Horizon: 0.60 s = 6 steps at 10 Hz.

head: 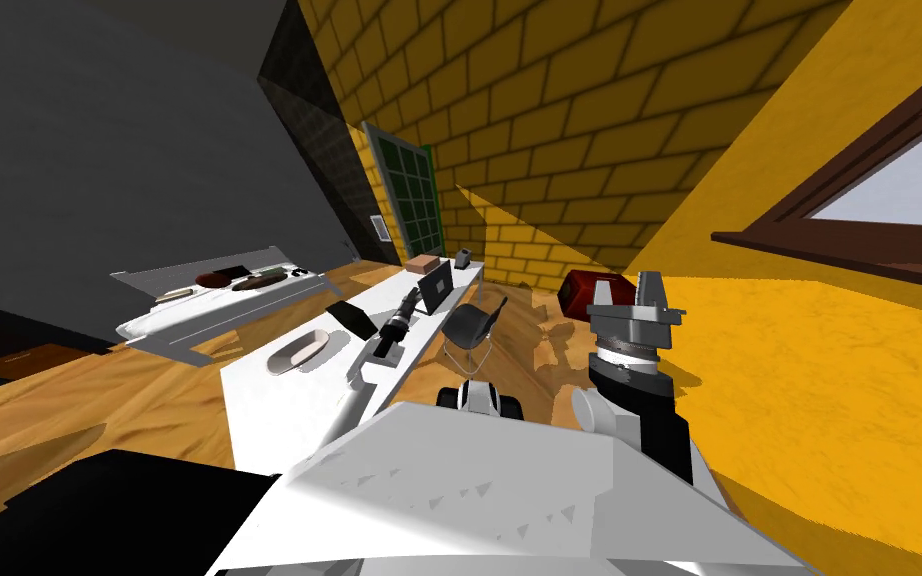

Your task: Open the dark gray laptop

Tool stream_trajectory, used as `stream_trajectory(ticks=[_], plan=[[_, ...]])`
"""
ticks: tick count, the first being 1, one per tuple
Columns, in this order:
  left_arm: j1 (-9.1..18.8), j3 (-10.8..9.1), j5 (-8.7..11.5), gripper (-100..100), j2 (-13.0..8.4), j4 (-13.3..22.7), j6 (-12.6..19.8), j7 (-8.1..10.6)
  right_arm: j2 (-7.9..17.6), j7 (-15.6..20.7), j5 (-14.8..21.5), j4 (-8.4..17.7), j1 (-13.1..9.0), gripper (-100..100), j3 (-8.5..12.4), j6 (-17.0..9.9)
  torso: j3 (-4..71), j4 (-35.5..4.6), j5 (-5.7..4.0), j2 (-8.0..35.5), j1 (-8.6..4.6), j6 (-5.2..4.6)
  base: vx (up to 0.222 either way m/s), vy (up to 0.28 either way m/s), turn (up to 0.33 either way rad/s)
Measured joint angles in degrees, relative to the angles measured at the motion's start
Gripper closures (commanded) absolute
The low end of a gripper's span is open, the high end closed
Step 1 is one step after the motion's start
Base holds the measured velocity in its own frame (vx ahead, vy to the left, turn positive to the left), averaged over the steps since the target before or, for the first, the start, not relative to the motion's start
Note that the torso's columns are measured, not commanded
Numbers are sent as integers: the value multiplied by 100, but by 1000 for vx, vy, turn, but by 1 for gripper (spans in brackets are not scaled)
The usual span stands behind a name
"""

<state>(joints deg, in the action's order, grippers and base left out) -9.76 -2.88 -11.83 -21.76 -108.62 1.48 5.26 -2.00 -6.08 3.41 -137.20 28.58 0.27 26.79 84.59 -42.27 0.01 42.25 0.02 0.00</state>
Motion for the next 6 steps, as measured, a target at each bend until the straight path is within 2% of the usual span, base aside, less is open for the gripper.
stream_trajectory(ticks=[4,6], plan=[[309,1,-76,-100,-329,279,506,69,0,0,0,0,0,0,0,0,-4,-2,-1,7,-3,0,46,31,-117],[410,-4,-120,-100,-416,402,686,94,0,0,0,0,0,0,0,0,-3,-2,-1,5,-4,0,36,24,-87]])
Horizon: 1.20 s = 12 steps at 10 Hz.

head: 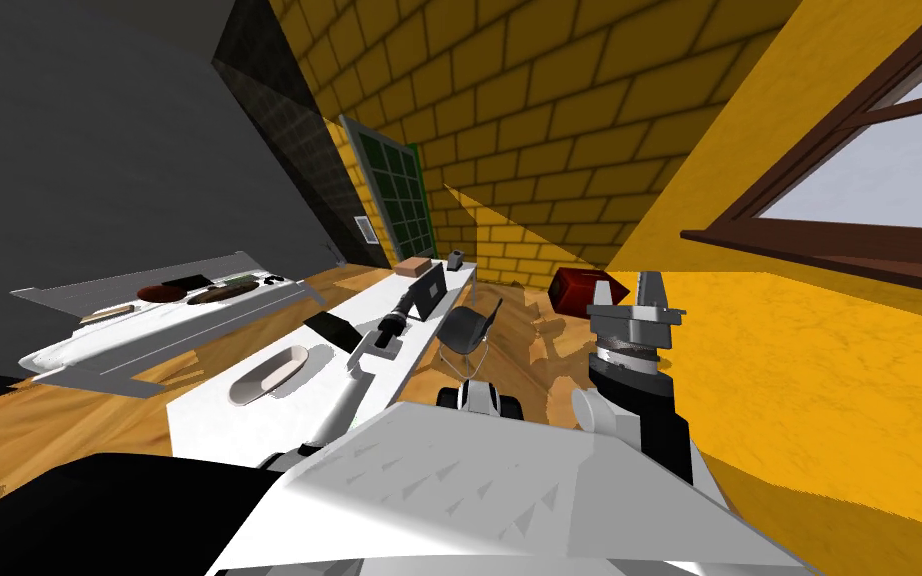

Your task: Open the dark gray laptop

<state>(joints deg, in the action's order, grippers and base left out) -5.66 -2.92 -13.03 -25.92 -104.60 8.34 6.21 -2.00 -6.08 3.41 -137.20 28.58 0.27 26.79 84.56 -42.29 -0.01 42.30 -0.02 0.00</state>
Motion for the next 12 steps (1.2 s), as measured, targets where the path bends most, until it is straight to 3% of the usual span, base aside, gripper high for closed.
stream_trajectory(ticks=[2,3,5,12], plan=[[46,-1,-10,-100,-43,35,111,16,0,0,0,0,0,0,0,0,-3,-1,0,6,-2,1,7,5,-5],[45,-1,-10,100,-43,35,109,16,0,0,0,0,0,0,0,0,-4,-2,-1,7,-3,0,0,0,0],[79,8,83,100,-58,9,208,62,0,0,0,0,0,0,0,0,1,0,27,-4,37,-3,6,102,-35],[340,78,889,100,47,-154,1070,800,1,0,0,0,0,0,1,0,12,16,12,-19,13,-1,-4,122,-33]])
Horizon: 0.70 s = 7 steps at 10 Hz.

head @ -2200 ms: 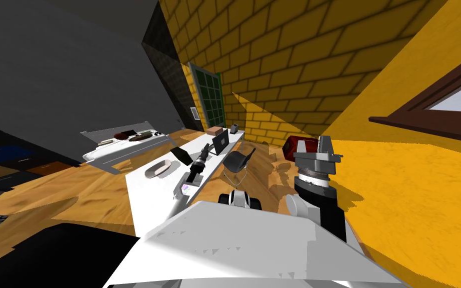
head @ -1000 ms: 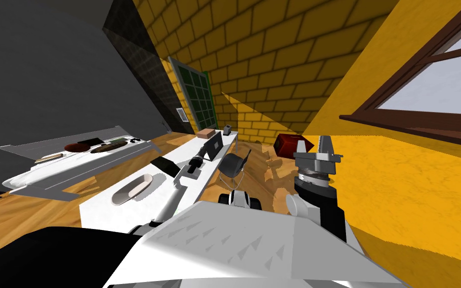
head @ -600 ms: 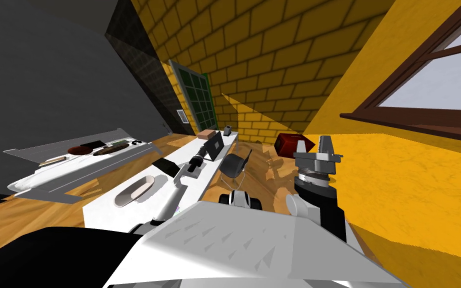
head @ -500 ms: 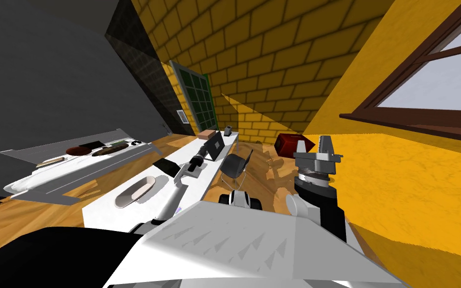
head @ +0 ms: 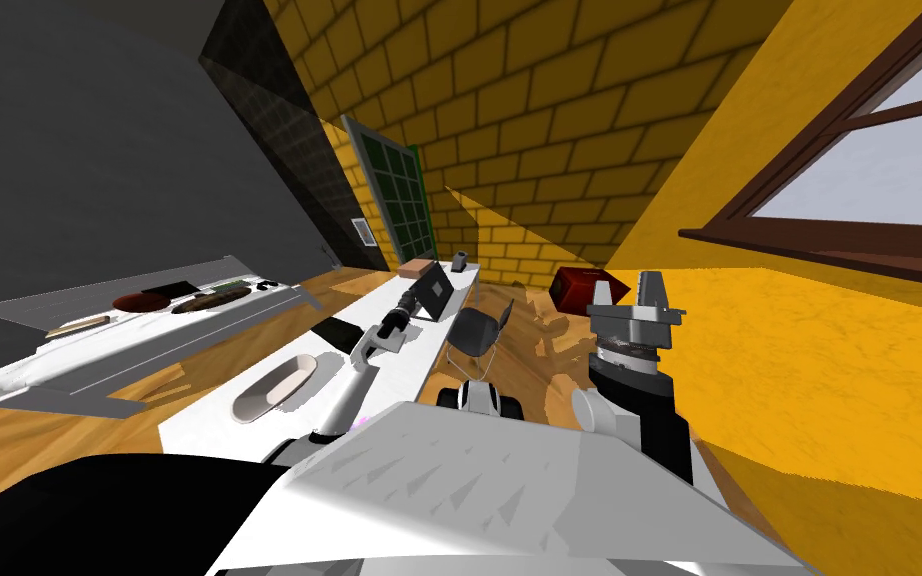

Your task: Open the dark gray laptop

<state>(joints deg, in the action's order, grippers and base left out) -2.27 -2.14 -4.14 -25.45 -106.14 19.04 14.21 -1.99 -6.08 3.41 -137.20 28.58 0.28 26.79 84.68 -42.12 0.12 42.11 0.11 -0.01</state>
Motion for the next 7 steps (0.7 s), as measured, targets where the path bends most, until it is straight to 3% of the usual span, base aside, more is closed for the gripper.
stream_trajectory(ticks=[2,7], plan=[[-6,15,130,100,3,-44,160,118,-1,0,0,0,0,0,0,0,-11,-18,-16,20,-30,1,-2,63,-13],[59,26,582,100,303,143,325,493,-1,0,0,0,0,0,-1,0,-19,-28,-19,31,-24,1,8,22,24]])
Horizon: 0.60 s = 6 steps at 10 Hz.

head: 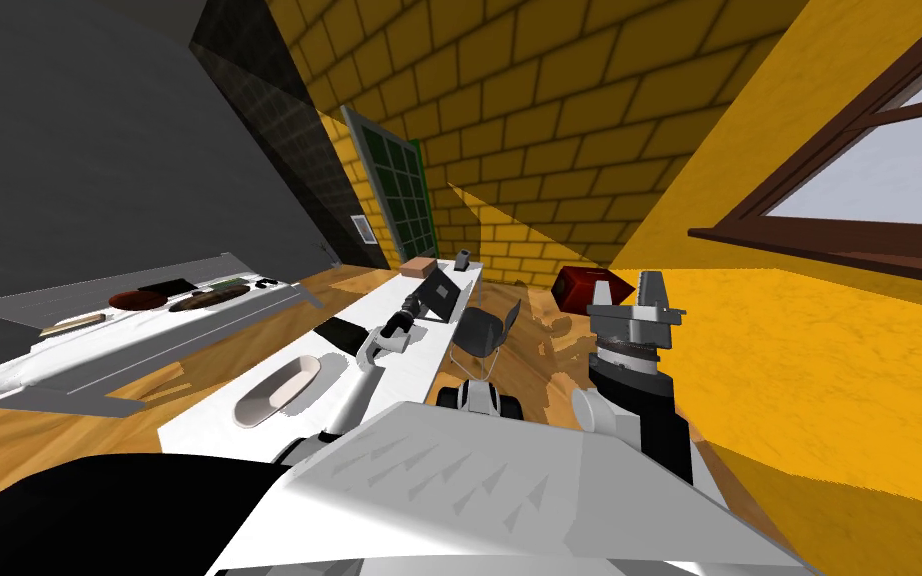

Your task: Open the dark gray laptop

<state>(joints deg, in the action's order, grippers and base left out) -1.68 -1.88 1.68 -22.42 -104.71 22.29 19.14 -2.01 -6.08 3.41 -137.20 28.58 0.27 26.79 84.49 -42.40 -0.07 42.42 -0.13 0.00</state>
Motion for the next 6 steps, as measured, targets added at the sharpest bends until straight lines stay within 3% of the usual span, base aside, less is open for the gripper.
stream_trajectory(ticks=[6], plan=[[-6,-1,21,100,11,-15,9,19,0,0,0,0,0,0,0,0,5,5,4,-8,11,1,-1,0,-3]])
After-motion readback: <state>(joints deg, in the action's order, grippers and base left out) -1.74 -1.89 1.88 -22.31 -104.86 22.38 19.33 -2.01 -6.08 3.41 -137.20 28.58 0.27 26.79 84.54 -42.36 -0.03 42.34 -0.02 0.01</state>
